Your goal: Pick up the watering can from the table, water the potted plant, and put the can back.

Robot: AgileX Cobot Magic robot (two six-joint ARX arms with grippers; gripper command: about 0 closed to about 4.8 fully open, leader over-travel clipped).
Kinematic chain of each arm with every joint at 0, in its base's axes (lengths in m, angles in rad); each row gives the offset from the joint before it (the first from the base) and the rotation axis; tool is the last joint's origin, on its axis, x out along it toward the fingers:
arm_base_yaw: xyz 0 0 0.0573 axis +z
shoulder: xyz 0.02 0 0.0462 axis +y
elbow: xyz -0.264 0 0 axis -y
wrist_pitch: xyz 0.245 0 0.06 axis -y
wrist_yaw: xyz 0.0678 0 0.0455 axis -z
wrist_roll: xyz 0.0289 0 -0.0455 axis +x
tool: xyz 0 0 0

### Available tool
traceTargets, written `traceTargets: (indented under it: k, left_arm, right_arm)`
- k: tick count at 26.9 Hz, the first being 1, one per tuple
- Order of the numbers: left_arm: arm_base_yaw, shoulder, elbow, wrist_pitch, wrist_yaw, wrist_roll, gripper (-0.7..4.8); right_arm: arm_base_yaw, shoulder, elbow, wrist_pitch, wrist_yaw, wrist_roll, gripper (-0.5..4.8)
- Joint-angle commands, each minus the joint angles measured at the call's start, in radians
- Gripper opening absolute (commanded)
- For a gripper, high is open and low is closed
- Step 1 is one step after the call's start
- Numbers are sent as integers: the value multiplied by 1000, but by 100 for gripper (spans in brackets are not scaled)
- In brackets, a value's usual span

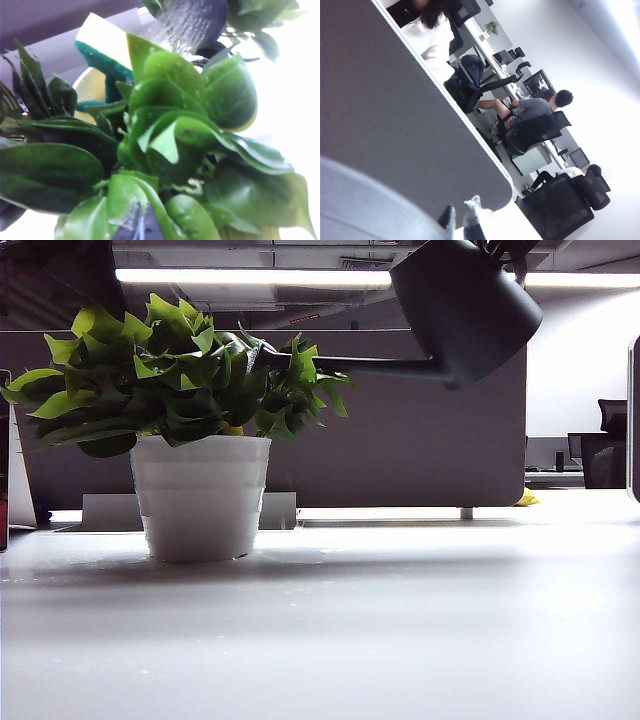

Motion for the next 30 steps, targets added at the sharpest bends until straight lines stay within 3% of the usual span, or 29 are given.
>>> traceTargets:
  k: [1, 30]
  left_arm:
    - [2, -3, 4, -5, 3, 5, -6]
    - [2, -3, 4, -5, 3, 8, -6]
  right_arm:
    - [16, -29, 28, 163, 0, -2, -6]
    - [29, -29, 29, 222, 0, -156, -6]
